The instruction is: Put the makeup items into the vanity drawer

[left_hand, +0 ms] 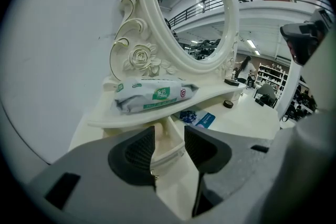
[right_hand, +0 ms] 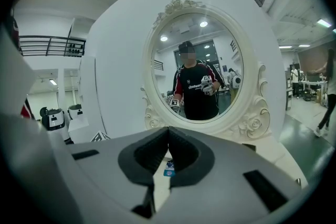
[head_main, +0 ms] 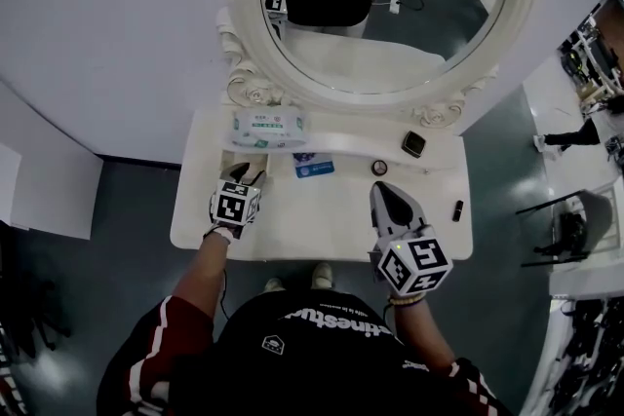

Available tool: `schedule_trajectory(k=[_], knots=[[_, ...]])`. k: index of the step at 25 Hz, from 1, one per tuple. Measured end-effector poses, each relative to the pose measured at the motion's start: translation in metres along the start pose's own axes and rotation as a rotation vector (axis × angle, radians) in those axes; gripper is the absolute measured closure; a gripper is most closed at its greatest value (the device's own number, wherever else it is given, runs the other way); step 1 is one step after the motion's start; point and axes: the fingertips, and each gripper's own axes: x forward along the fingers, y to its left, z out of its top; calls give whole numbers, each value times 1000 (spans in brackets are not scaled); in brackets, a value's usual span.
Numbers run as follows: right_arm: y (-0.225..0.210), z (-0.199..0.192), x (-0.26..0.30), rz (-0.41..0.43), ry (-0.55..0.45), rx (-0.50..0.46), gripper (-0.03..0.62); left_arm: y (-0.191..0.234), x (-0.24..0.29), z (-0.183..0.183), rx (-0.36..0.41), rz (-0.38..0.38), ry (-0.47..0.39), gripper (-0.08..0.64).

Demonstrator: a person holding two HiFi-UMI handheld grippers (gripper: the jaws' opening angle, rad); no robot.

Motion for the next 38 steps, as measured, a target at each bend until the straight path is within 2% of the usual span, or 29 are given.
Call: schedule_trajectory(k=[9, 19, 31, 38], knots=[[3, 0, 1, 9, -7, 2, 600, -2, -10, 2, -8, 0, -18, 394], [-2, 5, -4, -2, -31, 7, 600, -8, -23, 22, 7, 4, -65, 394], [-16, 22, -14, -19, -77, 7, 600, -22, -51, 63, 12, 9, -163, 394], [-29, 29, -19, -39, -99, 18, 600, -45, -77, 96, 2, -27, -243, 394]])
